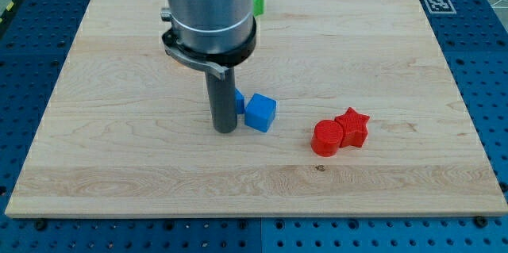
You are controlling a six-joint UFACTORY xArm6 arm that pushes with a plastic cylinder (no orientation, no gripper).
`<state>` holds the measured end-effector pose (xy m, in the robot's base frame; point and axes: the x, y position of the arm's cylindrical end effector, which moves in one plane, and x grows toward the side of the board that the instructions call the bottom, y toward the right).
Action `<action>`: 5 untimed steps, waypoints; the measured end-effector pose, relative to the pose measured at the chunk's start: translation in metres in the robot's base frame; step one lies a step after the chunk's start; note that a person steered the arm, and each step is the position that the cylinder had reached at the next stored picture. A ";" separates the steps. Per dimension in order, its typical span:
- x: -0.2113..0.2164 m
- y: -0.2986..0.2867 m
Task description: Push the blue cube towards the red circle
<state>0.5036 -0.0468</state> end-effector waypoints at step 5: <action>-0.027 0.076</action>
<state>0.4765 0.0295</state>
